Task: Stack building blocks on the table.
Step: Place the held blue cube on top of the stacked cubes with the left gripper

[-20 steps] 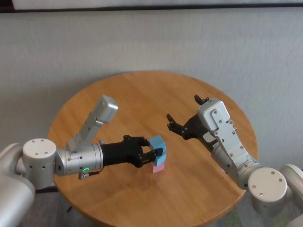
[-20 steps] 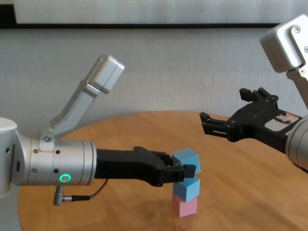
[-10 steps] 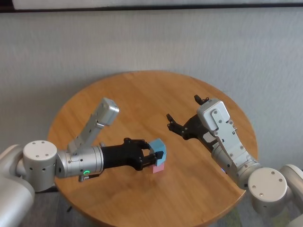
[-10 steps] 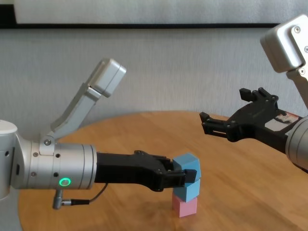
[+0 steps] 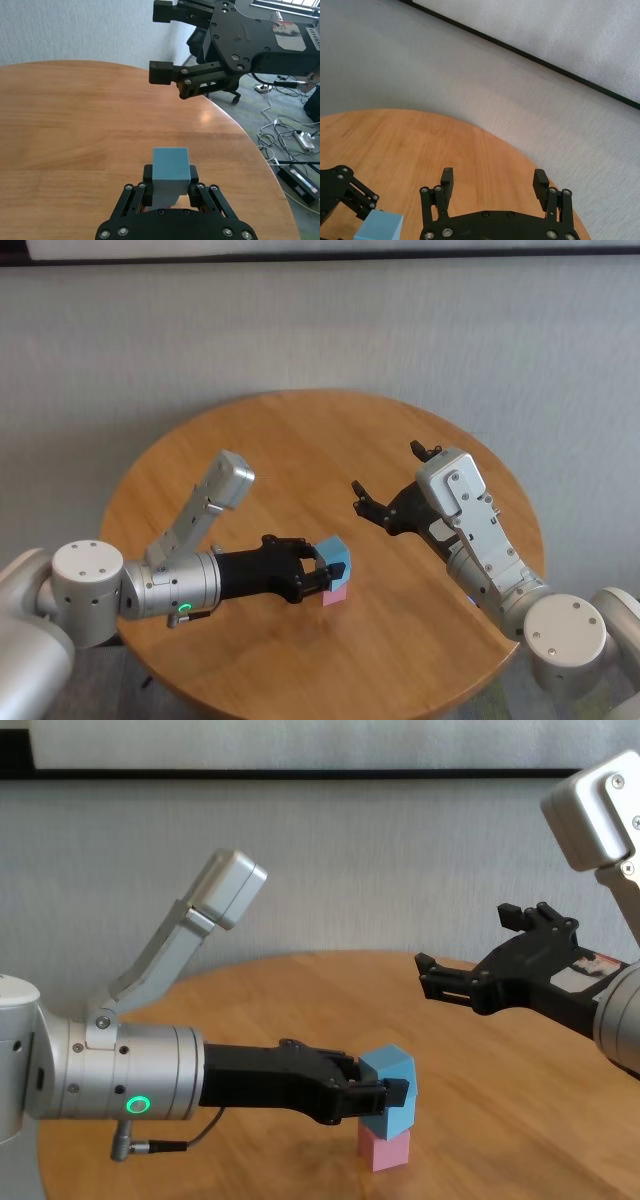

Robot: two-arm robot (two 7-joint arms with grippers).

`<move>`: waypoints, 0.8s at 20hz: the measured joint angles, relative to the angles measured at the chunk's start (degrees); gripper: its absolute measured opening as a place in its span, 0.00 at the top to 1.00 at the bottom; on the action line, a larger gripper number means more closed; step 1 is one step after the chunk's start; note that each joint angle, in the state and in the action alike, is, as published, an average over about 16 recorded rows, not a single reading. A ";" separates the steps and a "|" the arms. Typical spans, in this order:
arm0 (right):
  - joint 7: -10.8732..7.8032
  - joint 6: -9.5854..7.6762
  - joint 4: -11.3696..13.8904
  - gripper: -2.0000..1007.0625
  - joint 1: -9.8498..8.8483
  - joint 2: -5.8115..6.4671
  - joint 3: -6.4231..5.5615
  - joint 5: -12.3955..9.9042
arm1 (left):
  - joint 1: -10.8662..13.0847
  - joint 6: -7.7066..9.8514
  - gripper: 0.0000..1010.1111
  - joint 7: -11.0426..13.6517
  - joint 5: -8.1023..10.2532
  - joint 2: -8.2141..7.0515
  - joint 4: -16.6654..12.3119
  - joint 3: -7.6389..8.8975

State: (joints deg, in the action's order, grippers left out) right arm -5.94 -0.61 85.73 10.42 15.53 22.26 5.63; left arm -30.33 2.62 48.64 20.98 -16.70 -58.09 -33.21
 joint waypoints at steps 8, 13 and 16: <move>0.00 0.00 0.00 0.00 0.00 0.00 0.00 0.00 | -0.26 0.01 0.60 -0.95 0.50 -0.40 -0.09 -0.92; 0.00 0.00 0.00 0.00 0.00 0.00 0.00 0.00 | -0.38 0.03 0.60 -1.64 0.71 -0.79 -0.43 -1.52; 0.00 0.00 0.00 0.00 0.00 0.00 0.00 0.00 | -0.41 0.06 0.60 -2.09 0.77 -1.09 -0.78 -1.87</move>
State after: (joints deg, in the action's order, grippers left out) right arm -5.94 -0.61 85.73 10.42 15.53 22.26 5.63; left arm -30.74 2.68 46.55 21.75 -17.79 -58.86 -35.07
